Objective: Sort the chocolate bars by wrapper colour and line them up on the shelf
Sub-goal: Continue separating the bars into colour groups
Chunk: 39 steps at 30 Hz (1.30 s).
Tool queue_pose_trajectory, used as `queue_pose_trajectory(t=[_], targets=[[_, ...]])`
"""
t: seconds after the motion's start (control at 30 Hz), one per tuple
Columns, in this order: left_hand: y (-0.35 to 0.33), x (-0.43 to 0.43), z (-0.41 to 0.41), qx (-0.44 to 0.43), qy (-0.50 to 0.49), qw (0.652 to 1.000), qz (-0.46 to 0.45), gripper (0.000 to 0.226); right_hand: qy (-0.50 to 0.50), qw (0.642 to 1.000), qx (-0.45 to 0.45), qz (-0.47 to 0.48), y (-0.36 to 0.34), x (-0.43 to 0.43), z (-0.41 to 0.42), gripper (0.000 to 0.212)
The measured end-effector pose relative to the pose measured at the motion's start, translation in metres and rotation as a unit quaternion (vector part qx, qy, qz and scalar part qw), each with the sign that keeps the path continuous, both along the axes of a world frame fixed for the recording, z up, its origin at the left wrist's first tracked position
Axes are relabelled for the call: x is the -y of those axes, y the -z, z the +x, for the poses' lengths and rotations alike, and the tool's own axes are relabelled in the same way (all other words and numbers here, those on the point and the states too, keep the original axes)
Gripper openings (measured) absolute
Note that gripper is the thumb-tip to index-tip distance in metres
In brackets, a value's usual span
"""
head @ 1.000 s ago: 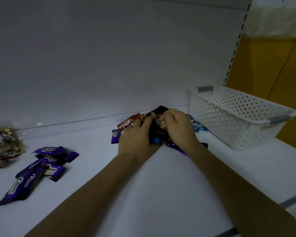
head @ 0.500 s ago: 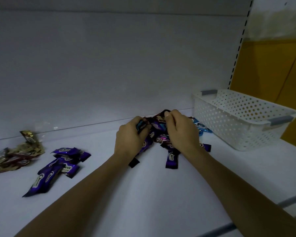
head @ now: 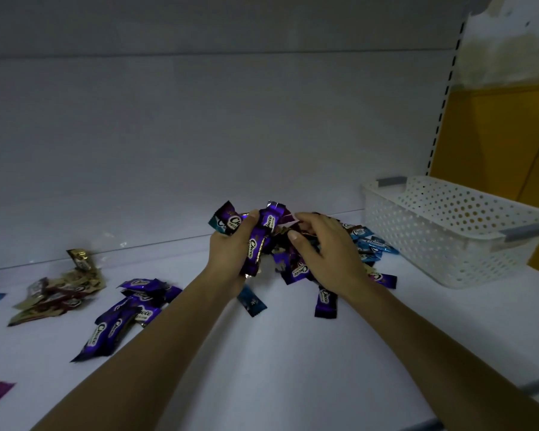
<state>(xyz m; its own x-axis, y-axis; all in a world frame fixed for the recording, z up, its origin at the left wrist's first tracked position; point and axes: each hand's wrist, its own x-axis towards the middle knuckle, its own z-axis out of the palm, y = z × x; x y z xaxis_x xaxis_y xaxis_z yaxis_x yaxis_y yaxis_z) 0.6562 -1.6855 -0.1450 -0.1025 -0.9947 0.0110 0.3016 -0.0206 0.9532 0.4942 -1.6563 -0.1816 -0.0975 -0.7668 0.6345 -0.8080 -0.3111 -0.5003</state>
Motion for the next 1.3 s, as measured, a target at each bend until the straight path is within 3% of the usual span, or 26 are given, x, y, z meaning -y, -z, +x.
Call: queue_pose_trajectory(t=[0.17, 0.33, 0.43, 0.6, 0.73, 0.83, 1.0, 1.17, 1.3], targets=[[-0.005, -0.011, 0.023, 0.017, 0.02, 1.0, -0.005, 0.013, -0.063, 0.998, 0.024, 0.009, -0.011, -0.006, 0.018, 0.054], [-0.018, -0.027, 0.05, -0.007, 0.065, 0.998, -0.018, 0.014, -0.215, 0.966, 0.146, 0.018, -0.039, -0.014, 0.053, 0.026], [-0.023, -0.032, 0.076, -0.003, 0.04, 0.999, -0.018, 0.018, -0.239, 0.951, 0.192, 0.036, -0.051, -0.016, 0.087, 0.028], [-0.027, -0.044, 0.136, -0.022, -0.032, 0.999, -0.015, 0.013, -0.216, 0.965, 0.147, 0.025, -0.062, -0.011, 0.156, 0.017], [-0.019, -0.056, 0.198, -0.06, -0.073, 0.995, -0.002, 0.015, -0.213, 0.976, 0.039, 0.027, -0.068, -0.011, 0.222, 0.02], [-0.009, -0.065, 0.244, -0.074, -0.131, 0.989, 0.014, 0.019, -0.261, 0.964, -0.002, 0.055, -0.069, -0.012, 0.267, 0.014], [0.007, -0.081, 0.31, -0.067, -0.188, 0.979, 0.04, 0.026, -0.341, 0.927, 0.067, 0.139, -0.061, -0.014, 0.328, 0.013], [0.018, -0.092, 0.355, -0.055, -0.229, 0.971, 0.035, 0.031, -0.378, 0.91, 0.067, 0.156, -0.048, -0.012, 0.373, 0.018], [0.02, -0.102, 0.381, -0.115, -0.26, 0.958, 0.041, 0.026, -0.373, 0.908, 0.087, 0.171, -0.041, -0.005, 0.386, 0.012]])
